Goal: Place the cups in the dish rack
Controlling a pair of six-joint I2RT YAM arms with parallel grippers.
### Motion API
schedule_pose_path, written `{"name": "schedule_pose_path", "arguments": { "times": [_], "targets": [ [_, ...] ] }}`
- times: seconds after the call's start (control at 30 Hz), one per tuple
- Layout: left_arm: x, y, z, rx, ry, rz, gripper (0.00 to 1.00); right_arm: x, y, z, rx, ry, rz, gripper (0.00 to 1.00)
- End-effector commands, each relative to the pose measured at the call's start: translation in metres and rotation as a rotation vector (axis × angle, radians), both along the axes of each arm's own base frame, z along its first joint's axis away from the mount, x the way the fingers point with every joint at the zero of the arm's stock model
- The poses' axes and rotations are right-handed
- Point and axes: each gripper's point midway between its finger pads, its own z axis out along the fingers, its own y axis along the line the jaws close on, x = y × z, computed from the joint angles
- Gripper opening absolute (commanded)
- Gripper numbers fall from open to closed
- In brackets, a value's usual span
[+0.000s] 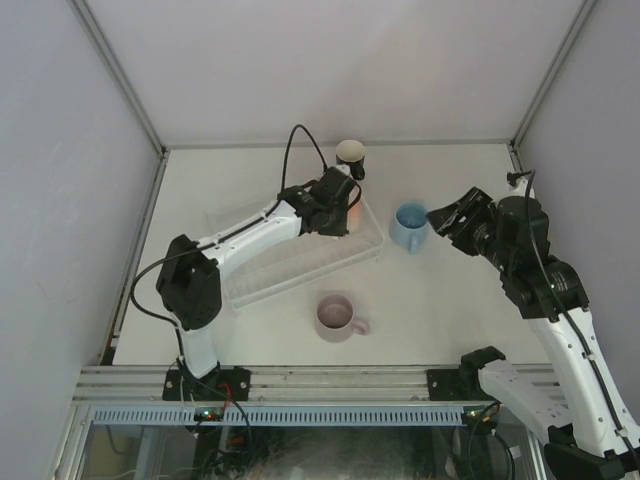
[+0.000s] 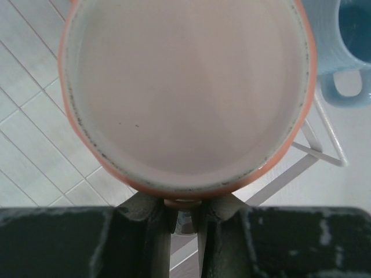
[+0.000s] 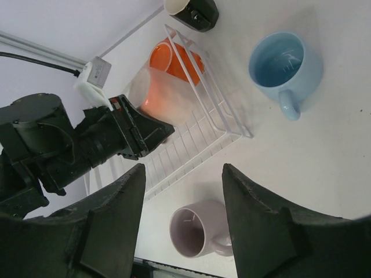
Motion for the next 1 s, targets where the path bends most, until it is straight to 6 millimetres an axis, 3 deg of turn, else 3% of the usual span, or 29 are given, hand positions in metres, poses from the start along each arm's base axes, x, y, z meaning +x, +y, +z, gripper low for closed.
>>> {"name": "schedule_pose_path", "arguments": {
  "times": [0.0, 0.5, 0.9, 0.97],
  "targets": [
    [0.02, -0.017, 0.033, -0.045, -0.12, -0.007, 0.0, 0.0, -0.001, 0.019, -0.001, -0.06, 0.012, 0.55],
    [0.024, -0.021, -0.018, 0.034, -0.071, -0.031, 0.0, -0.001, -0.006, 0.016, -0.012, -0.049, 0.001, 0.55],
    [0.029, -0.035, -0.042, 0.014, -0.046, -0.046, 0.0, 0.001, -0.008, 0.009, -0.028, -0.028, 0.0, 0.55],
    [0.028, -0.035, -0.046, 0.014, -0.034, -0.039, 0.08, 0.0, -0.007, 0.009, -0.029, -0.025, 0.003, 0.56]
  ]
}}
